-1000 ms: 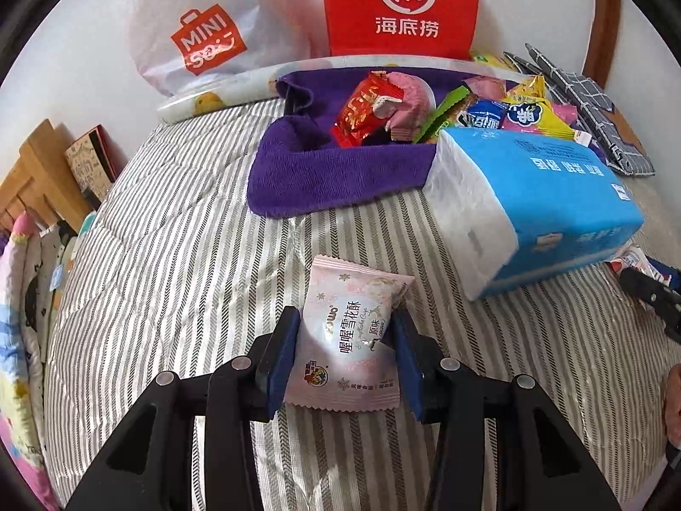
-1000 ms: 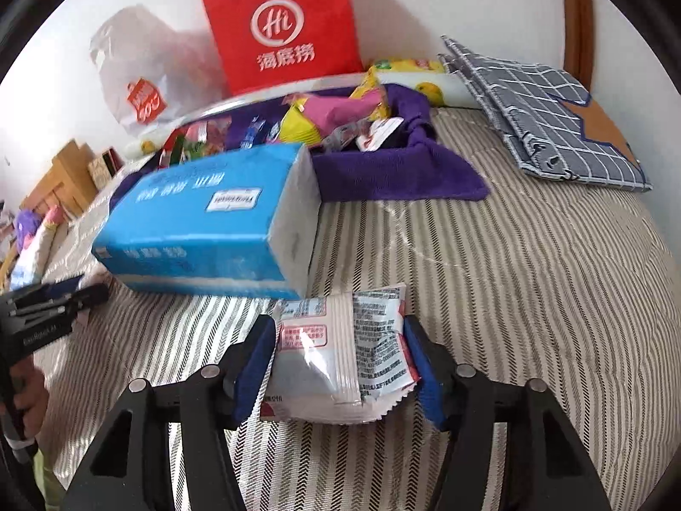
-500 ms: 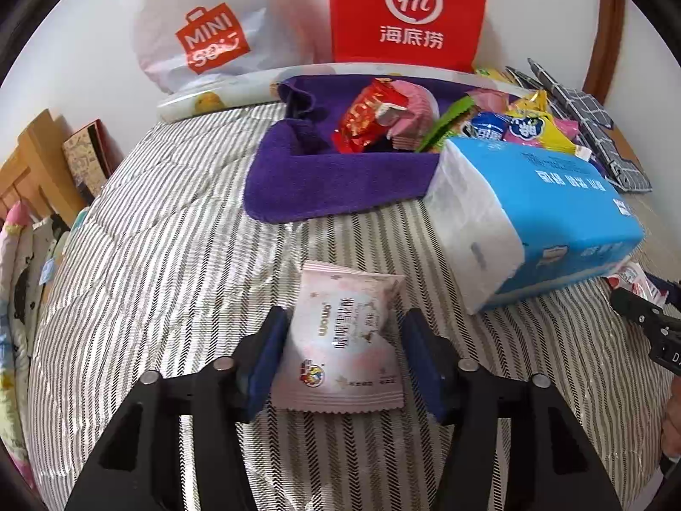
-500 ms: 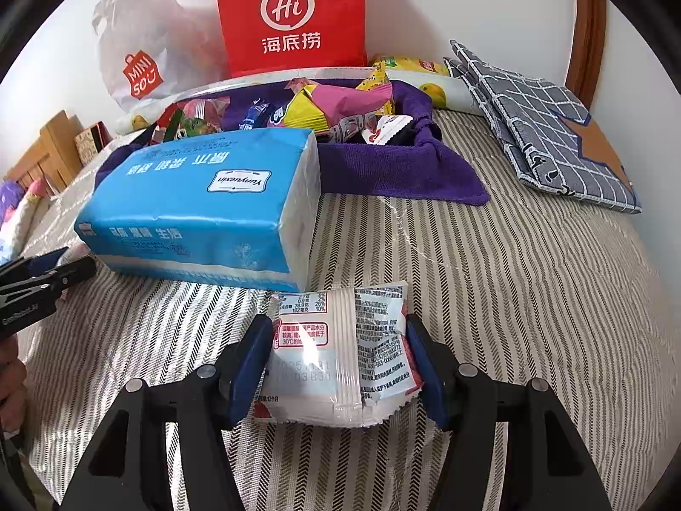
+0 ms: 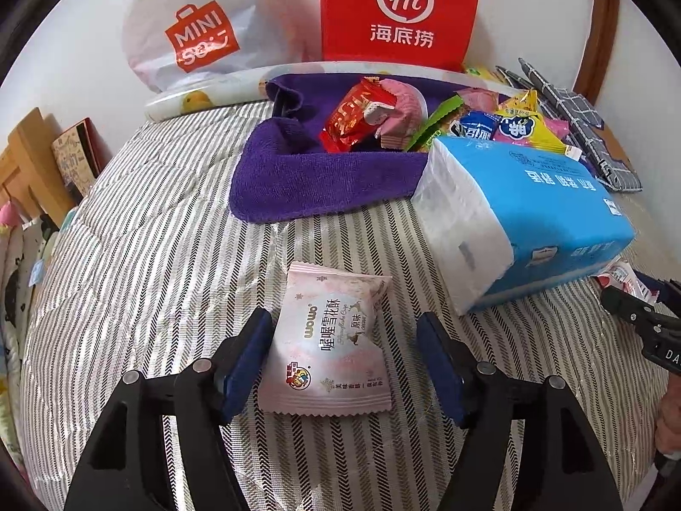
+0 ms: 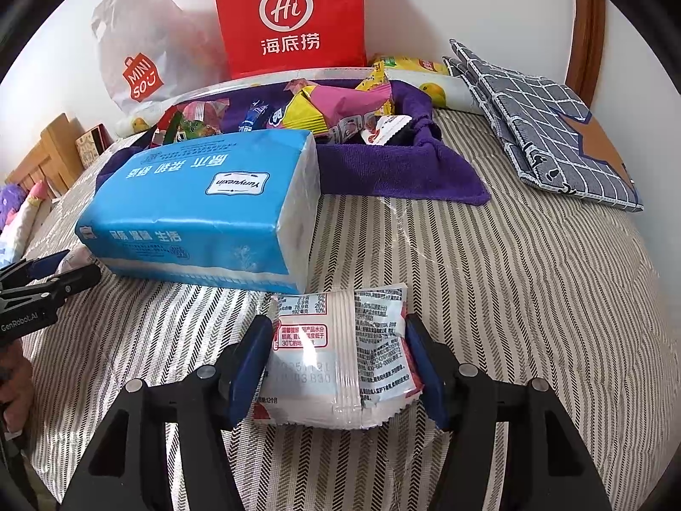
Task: Organize snacks
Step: 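Carry the white packet and pink pastry packet over the purple towel with both tools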
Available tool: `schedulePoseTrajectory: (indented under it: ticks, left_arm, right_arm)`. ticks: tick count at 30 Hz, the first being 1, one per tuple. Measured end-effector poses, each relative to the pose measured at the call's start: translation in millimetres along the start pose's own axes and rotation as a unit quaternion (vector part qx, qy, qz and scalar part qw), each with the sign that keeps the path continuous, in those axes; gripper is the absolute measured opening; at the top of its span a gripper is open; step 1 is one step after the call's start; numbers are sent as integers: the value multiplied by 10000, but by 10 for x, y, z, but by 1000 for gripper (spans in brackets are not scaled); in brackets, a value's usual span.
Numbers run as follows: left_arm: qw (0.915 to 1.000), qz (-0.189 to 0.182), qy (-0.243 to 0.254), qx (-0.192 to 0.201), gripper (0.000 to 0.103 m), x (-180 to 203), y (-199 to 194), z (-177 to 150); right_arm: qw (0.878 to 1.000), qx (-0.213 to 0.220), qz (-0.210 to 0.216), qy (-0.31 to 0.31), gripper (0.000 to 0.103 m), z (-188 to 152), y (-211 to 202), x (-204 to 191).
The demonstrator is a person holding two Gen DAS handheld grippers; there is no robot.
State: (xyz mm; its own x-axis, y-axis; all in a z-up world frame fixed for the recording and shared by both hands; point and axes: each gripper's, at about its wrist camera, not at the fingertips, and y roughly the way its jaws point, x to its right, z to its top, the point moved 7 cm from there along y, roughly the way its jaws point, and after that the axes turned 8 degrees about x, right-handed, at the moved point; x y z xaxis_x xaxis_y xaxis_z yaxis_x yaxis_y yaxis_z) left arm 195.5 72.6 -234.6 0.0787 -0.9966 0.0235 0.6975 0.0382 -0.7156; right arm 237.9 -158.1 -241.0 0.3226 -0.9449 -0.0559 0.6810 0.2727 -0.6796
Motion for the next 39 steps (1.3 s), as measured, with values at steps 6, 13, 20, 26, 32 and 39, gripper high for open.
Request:
schedulePoseTrajectory:
  ticks: [6,13,20,26,32,39]
  left_arm:
    - [10000,34,-32,66,47,-21,-21,8]
    - [9998,-99,-125,89,43,-40,-45,7]
    - [9994,-252,-191,110,41,-43,-96,-23]
    - [9994,-229,-184,153,40,-80,-225,-55]
    - [9974,-650,-268,146,40,-10,-424,12]
    - [9941,-1050,-152,224,40,202,-622,175]
  right_arm:
    - [10000,27,-14,44,57,-8,-1,23]
    - [9999,42,-46,82,55,-15,-13,39]
    - [9997,87,58,236,51,-14,-40,76]
    - [9999,40,-23,121,50,-47,-131,69]
    - [9996,164,54,207,50,31,-365,30]
    - [9988,432,35,223,50,246,-631,-50]
